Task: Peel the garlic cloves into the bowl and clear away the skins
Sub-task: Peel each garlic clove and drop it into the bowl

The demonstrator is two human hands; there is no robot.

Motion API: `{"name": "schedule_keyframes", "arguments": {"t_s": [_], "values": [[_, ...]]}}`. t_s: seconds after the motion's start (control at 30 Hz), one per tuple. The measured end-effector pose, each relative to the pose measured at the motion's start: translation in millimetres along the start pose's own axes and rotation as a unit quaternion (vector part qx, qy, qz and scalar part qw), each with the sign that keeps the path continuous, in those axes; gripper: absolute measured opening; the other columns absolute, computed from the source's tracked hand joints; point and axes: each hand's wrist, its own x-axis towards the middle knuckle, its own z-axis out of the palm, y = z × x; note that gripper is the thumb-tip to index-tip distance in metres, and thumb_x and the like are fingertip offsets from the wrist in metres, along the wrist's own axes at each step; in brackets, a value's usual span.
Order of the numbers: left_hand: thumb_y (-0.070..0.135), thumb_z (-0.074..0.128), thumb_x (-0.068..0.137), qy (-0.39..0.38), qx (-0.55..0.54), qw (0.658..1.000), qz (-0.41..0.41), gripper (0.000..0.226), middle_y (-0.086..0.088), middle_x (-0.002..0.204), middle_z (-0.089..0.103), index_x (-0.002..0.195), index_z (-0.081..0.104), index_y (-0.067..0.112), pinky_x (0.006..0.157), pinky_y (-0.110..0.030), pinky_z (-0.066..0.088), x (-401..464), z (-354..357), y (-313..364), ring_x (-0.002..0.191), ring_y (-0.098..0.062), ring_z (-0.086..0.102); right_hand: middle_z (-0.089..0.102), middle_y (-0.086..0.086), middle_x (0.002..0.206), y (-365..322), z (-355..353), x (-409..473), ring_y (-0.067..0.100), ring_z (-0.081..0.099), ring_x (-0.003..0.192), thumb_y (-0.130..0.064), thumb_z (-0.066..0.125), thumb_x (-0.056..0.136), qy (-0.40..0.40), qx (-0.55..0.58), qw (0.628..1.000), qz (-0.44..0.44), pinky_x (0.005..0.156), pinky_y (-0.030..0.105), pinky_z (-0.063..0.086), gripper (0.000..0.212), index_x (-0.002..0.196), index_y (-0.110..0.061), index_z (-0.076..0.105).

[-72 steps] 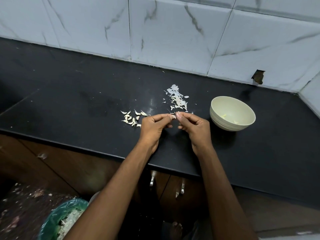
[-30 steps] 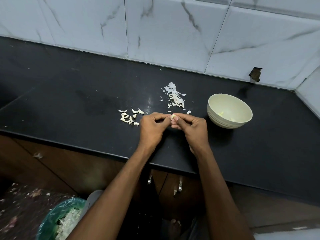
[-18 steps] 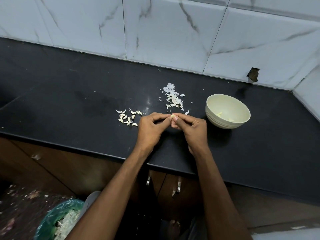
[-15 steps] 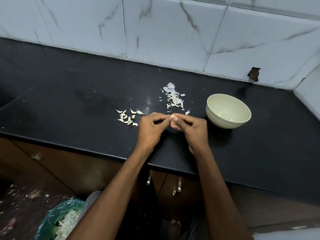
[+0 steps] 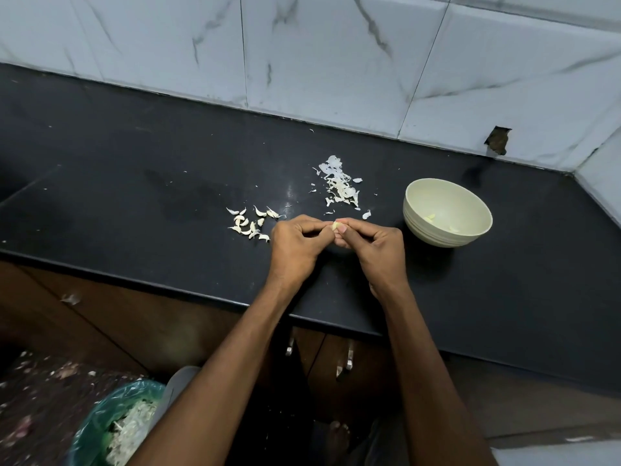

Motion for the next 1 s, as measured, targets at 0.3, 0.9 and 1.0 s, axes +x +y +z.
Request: {"name": "schedule_keyframes", "arguments": {"t_s": [0.3, 0.9, 1.0], "values": [[0.003, 0.077, 0.089, -0.023, -0.092, 0.994, -0.062, 0.004, -0.009, 0.08, 0.079, 0.089, 0.08, 0.005, 0.074, -0.029, 0.06, -1.2, -1.0, 4.4, 0.072, -0.018, 0.074, 0.079, 0.01, 0.088, 3.5, -2.7, 3.7, 0.015, 0.069, 0.079, -0.002, 0.072, 0.095, -0.009, -0.029, 1.0, -0.007, 0.078, 0.027, 0.059, 0.014, 0.105, -0.005, 0.08], [0.004, 0.074, 0.093, -0.042, -0.105, 0.991, -0.072, 0.009, -0.015, 0.082, 0.078, 0.094, 0.079, -0.003, 0.07, -0.025, 0.056, 1.0, -0.5, 3.0, 0.069, -0.018, 0.069, 0.08, 0.012, 0.094, 7.5, -4.3, 8.0, 0.016, 0.071, 0.084, -0.004, 0.072, 0.095, -0.004, -0.027, 1.0, 0.014, 0.081, 0.03, 0.061, 0.018, 0.111, 0.001, 0.078], [0.003, 0.073, 0.093, -0.038, -0.095, 0.992, -0.069, 0.007, -0.013, 0.079, 0.078, 0.091, 0.079, -0.001, 0.067, -0.024, 0.055, 1.0, -0.1, 3.0, 0.065, -0.014, 0.068, 0.08, 0.01, 0.093, 7.1, -3.1, 7.6, 0.015, 0.072, 0.084, -0.004, 0.073, 0.095, -0.003, -0.025, 1.0, 0.018, 0.081, 0.029, 0.061, 0.018, 0.111, 0.002, 0.077]]}}
